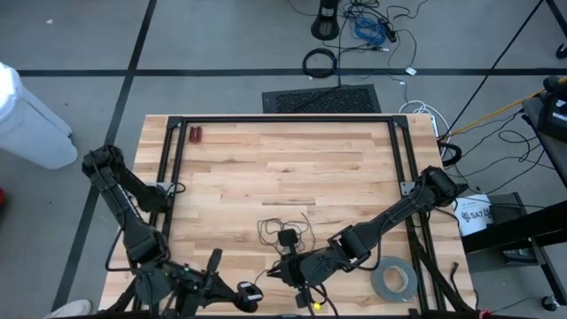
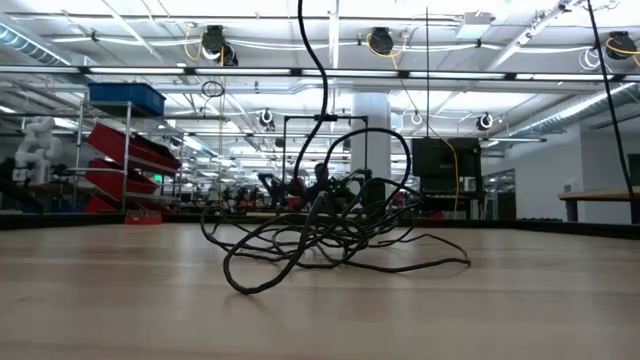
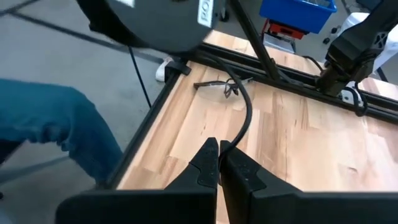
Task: Coil cords
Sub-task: Coil the black wire on the spool
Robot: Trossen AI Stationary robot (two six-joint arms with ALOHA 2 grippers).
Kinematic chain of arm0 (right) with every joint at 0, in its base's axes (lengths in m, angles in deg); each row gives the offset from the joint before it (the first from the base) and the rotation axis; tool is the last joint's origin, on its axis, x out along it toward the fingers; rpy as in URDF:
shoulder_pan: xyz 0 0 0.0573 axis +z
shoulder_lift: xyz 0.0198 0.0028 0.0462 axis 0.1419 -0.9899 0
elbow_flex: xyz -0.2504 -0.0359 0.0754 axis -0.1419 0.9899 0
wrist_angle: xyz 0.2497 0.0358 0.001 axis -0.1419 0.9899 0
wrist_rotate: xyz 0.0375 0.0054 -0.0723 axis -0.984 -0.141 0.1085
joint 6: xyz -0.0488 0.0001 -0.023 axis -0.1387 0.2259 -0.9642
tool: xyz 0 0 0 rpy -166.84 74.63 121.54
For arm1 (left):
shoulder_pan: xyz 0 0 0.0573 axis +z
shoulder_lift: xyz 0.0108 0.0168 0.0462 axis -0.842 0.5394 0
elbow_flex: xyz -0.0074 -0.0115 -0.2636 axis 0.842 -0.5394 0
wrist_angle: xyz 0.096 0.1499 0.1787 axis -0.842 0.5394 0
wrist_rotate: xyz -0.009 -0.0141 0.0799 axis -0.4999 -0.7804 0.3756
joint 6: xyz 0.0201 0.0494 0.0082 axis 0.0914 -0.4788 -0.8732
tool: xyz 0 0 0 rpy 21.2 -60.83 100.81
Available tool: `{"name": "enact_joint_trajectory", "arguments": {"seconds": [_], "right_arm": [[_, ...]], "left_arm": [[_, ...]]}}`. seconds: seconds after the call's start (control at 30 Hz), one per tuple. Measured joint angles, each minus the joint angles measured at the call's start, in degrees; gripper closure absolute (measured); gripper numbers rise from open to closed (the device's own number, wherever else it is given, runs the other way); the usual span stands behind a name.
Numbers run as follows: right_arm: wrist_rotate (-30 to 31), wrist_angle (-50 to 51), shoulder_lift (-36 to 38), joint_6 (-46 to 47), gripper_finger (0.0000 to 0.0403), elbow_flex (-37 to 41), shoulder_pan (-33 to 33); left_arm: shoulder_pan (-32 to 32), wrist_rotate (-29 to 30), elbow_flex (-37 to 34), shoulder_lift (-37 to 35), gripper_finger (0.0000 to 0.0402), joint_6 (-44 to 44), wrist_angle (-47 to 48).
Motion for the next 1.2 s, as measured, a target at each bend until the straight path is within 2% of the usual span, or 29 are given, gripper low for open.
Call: {"name": "enact_joint_trajectory", "arguments": {"seconds": [0.17, 0.5, 0.73, 0.9, 1.03, 1.2], "right_arm": [[-0.1, 2.3, 0.1, -3.5, 0.0403, 0.0, -1.2], [-1.8, 0.0, 0.2, -10.4, 0.0403, 0.0, -3.9], [-1.5, -1.5, 0.2, -12.1, 0.0403, 0.0, -4.6], [-1.4, -2.1, 0.6, -13.9, 0.0403, 0.0, -4.6], [-1.6, -2.0, 0.7, -13.7, 0.0403, 0.0, -4.5], [-2.1, -2.2, 0.7, -12.8, 0.0403, 0.0, -4.3]], "left_arm": [[1.6, -4.1, 0.0, 0.0, 0.0402, -3.1, -0.7], [7.6, -9.4, 0.0, 0.0, 0.0402, -9.9, -2.4], [9.8, -18.9, 0.0, 0.0, 0.0402, -8.9, -2.3], [10.2, -20.5, 0.0, 0.0, 0.0402, -5.7, -2.0], [10.9, -25.8, 0.0, 0.0, 0.0402, -1.9, -2.2], [11.3, -27.2, 0.0, 0.2, 0.0402, -1.4, -2.9]]}}
